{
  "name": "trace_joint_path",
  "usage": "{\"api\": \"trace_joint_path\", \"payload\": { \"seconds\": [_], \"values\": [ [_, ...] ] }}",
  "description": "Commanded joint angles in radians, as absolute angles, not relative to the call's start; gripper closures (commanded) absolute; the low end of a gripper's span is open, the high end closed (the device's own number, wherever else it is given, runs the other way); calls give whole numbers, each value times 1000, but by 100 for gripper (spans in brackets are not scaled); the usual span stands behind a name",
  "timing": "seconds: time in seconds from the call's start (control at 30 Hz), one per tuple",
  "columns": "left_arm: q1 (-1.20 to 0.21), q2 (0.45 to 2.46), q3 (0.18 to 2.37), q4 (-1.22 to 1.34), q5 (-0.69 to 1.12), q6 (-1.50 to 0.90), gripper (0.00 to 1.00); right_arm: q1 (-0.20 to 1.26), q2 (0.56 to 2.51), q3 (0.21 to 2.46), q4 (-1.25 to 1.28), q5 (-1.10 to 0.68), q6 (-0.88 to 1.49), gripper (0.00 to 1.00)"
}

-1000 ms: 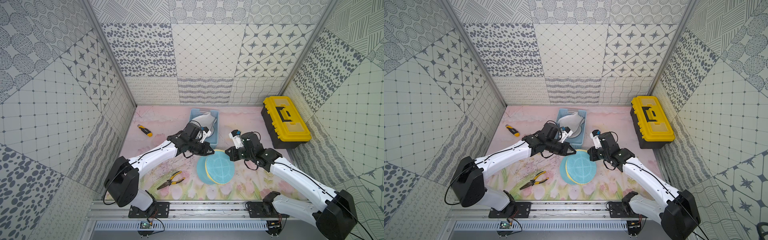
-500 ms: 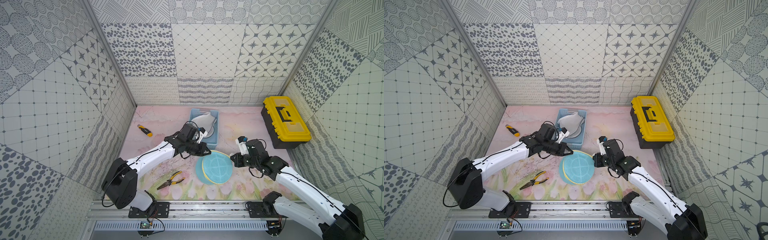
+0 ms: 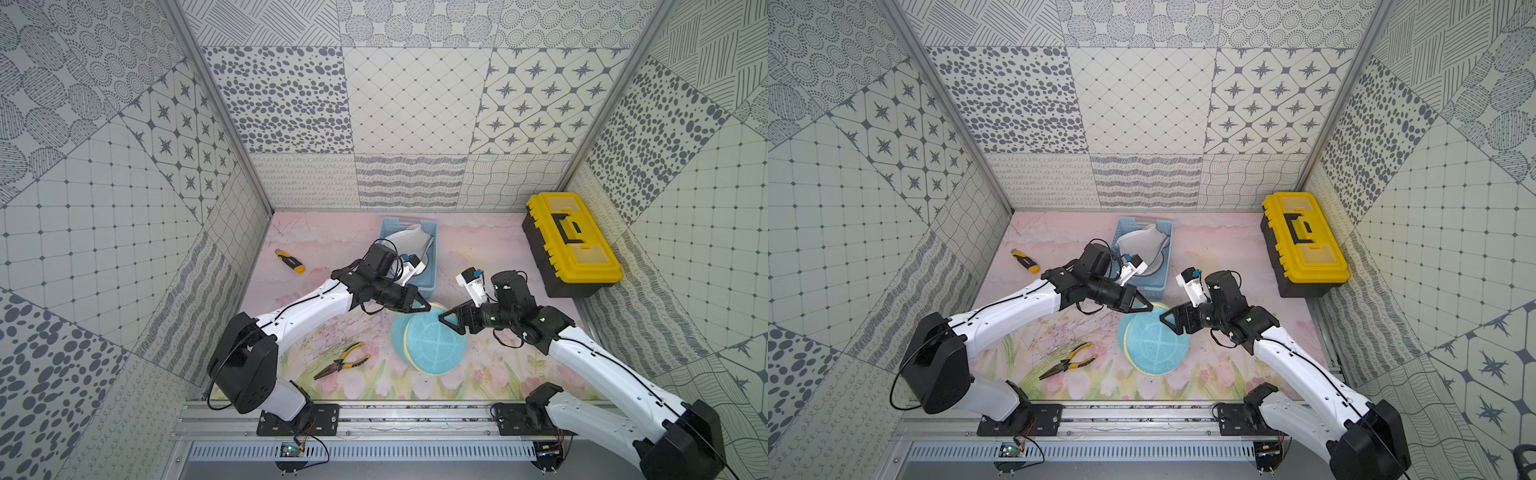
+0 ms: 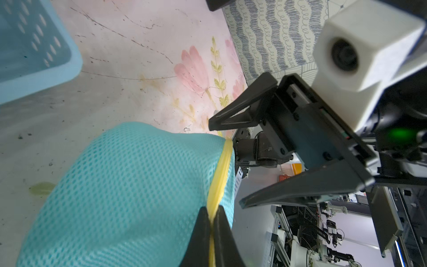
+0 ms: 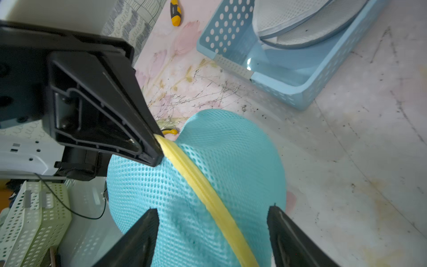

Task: Turn the laundry bag inside out
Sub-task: Place the laundry bag at the center of the board.

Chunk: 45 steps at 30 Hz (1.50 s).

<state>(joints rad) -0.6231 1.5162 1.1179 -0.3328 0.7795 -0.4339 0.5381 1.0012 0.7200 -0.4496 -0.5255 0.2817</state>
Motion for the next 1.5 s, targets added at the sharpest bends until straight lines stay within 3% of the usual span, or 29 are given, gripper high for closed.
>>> {"api": "trace_joint_path", "payload": {
  "seconds": [0.0,0.07,0.17,0.23,0.27,0.3,0.33,0.43,0.5,0.57,0.73,0.97,1.17,1.47],
  "values": [
    [-627,1496,1126,-307,939,-390,100,539,1006,736,-391,-643,260,28],
    [-627,1494,1128,-295,942,-403,100,541,1020,736,-390,-653,265,41],
    [-627,1497,1136,-284,932,-437,100,542,1020,740,-377,-634,294,81],
    [-627,1500,1149,-299,893,-462,100,543,998,750,-361,-614,315,98],
    [-627,1499,1158,-311,858,-482,84,542,973,765,-359,-580,332,100],
    [-625,1491,1158,-314,828,-502,71,537,953,777,-359,-548,347,100],
    [-624,1478,1154,-312,791,-518,65,525,932,797,-359,-534,363,100],
    [-612,1396,1145,-332,628,-560,56,478,889,857,-354,-455,413,100],
    [-602,1327,1136,-345,517,-565,42,428,883,882,-329,-410,452,100],
    [-601,1271,1141,-372,440,-544,34,383,891,891,-274,-376,499,100],
    [-586,1216,1141,-438,319,-528,32,260,955,866,-46,-350,657,100],
    [-543,1204,1083,-422,339,-569,33,110,1100,769,225,-271,815,100],
    [-532,1221,1069,-411,371,-577,34,24,1259,651,408,-324,951,100],
    [-522,1252,1062,-405,346,-602,32,20,1375,578,223,-43,878,97]
  ]
}}
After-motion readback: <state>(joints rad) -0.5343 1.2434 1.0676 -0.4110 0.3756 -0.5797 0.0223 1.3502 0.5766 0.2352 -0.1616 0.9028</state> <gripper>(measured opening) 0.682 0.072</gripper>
